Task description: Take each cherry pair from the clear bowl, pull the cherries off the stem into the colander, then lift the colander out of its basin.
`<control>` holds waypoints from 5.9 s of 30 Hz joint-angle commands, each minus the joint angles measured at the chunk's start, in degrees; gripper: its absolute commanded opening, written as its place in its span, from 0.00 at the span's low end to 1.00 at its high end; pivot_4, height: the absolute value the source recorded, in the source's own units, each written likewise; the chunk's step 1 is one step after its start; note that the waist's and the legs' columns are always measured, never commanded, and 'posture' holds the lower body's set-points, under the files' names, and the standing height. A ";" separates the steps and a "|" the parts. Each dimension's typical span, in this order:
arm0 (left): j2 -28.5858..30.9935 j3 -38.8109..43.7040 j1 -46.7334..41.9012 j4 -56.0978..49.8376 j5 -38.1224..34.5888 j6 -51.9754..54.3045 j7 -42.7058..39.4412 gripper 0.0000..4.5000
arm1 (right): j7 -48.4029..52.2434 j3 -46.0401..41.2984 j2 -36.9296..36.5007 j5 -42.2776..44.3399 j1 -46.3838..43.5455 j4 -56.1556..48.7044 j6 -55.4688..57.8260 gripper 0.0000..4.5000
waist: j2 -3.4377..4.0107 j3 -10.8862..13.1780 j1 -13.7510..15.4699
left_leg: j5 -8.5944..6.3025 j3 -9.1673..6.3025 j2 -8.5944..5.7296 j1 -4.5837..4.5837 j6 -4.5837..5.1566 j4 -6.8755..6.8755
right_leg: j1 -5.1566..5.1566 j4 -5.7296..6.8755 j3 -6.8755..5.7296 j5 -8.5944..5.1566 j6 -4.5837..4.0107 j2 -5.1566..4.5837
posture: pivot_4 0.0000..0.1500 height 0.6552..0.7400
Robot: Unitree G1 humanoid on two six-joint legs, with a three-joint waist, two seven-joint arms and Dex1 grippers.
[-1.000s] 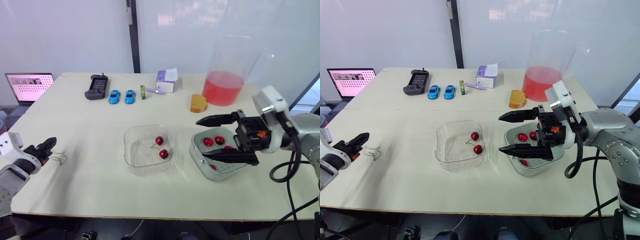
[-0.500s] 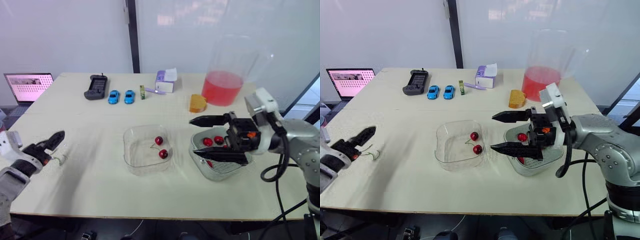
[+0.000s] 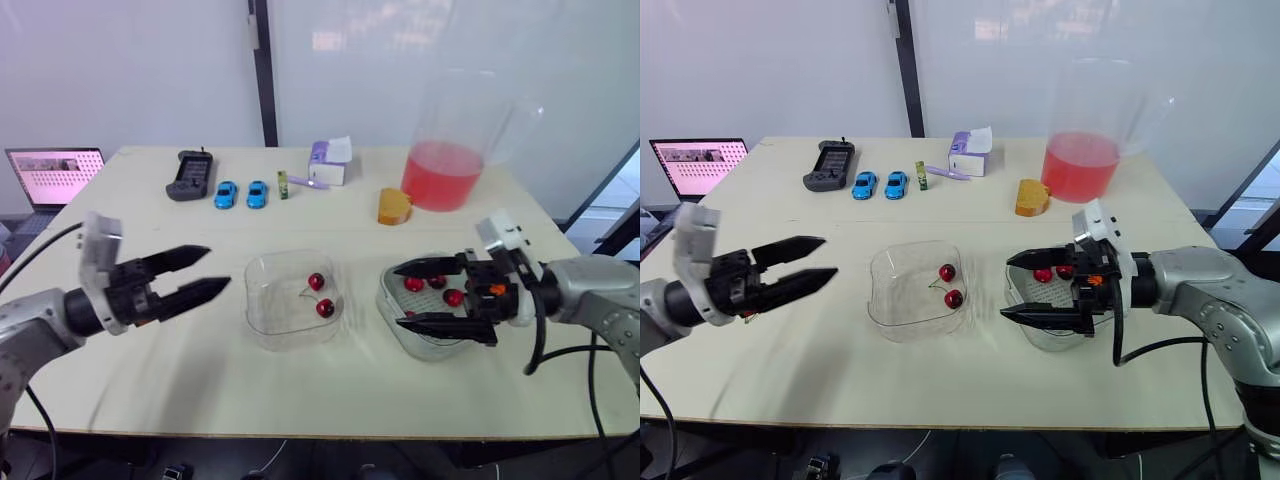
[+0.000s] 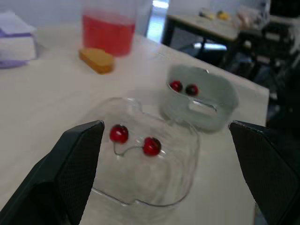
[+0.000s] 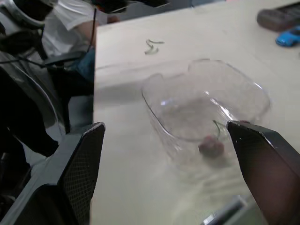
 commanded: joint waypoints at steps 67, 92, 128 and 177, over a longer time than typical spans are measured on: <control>-5.05 -13.37 -7.38 6.80 16.04 -11.59 -16.66 0.99 | 0.86 60.78 37.90 -42.10 -56.65 43.21 13.44 1.00 | 0.13 0.06 -1.63 | -0.01 -0.07 0.03 -0.21 0.02 0.09 | -0.35 0.26 -0.06 0.00 0.00 0.00 | 1.00 1.00; -4.62 -11.45 -6.29 6.74 14.74 -11.44 -16.21 1.00 | 3.69 57.96 44.48 -53.36 -53.97 57.18 4.49 0.59 | 0.12 0.06 -1.63 | -0.01 -0.07 0.02 -0.21 0.01 0.09 | -0.33 0.26 -0.07 0.00 -0.01 -0.01 | 1.00 1.00; -3.97 -11.42 -8.44 7.01 13.54 -9.23 -17.01 1.00 | 10.42 50.85 43.93 -51.08 -56.69 49.38 10.73 0.74 | 0.14 0.07 -1.65 | 0.00 -0.08 0.02 -0.20 0.01 0.08 | -0.32 0.26 -0.08 0.00 0.00 -0.01 | 1.00 1.00; -3.98 -10.54 -8.80 5.69 10.77 -6.60 -15.12 1.00 | 4.00 54.26 40.60 -45.38 -48.76 41.42 21.66 0.15 | 0.13 0.06 -1.65 | 0.00 -0.10 0.02 -0.19 0.01 0.07 | -0.30 0.25 -0.08 0.00 -0.01 -0.01 | 1.00 1.00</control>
